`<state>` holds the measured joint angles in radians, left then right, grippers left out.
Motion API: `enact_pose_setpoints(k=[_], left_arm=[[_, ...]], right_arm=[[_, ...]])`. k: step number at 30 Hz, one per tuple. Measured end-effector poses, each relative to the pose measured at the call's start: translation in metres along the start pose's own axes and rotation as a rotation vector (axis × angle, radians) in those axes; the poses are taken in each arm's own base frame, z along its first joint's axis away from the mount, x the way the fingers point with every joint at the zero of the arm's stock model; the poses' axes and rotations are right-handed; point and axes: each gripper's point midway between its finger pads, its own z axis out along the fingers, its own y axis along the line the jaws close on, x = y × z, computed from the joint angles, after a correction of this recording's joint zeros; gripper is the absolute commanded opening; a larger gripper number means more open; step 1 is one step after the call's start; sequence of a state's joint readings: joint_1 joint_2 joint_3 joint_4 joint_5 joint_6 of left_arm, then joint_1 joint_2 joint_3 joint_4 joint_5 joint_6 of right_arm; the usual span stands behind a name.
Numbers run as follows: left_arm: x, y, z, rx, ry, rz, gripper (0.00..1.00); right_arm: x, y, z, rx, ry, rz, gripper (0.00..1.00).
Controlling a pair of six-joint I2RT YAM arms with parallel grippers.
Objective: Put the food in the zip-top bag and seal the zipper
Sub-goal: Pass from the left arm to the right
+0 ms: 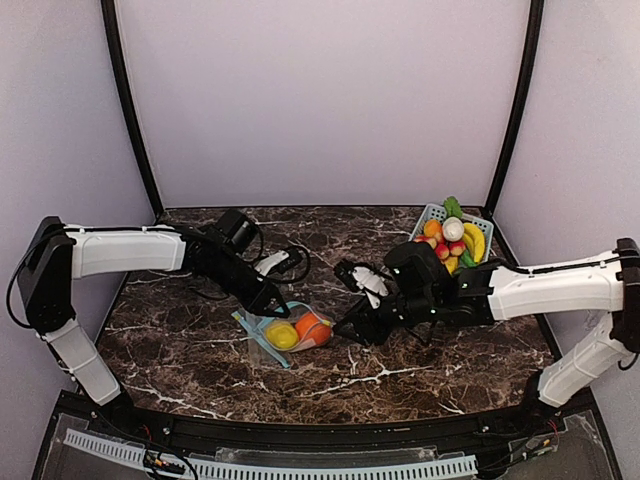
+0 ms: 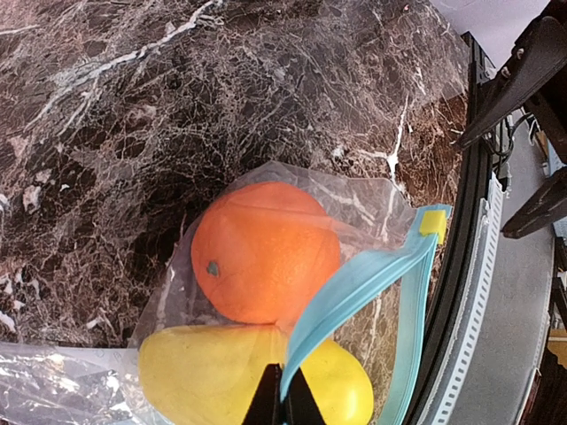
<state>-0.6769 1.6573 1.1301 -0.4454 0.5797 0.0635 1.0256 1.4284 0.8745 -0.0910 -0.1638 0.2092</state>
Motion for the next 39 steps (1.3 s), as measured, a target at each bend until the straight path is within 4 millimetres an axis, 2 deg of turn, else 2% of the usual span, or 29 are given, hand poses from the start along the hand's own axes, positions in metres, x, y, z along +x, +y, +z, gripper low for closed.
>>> enact_pose_setpoints(k=[10, 23, 27, 33, 39], left_arm=[[0.0, 0.0, 0.0, 0.007, 0.001, -0.007, 0.01], [-0.003, 0.002, 0.0, 0.006, -0.003, -0.014, 0.01], [-0.004, 0.001, 0.0, 0.008, -0.005, -0.017, 0.01], [-0.004, 0.001, 0.0, 0.012, -0.005, -0.02, 0.01], [-0.004, 0.0, -0.001, 0.021, -0.007, -0.025, 0.02]], right_arm=[[0.02, -0.017, 0.028, 0.076, 0.057, -0.043, 0.31], [0.011, -0.014, 0.03, 0.068, 0.034, -0.074, 0.27], [0.008, -0.013, 0.032, 0.066, 0.029, -0.082, 0.19], [0.007, -0.013, 0.033, 0.064, 0.028, -0.085, 0.01], [0.005, -0.012, 0.033, 0.065, 0.025, -0.096, 0.0]])
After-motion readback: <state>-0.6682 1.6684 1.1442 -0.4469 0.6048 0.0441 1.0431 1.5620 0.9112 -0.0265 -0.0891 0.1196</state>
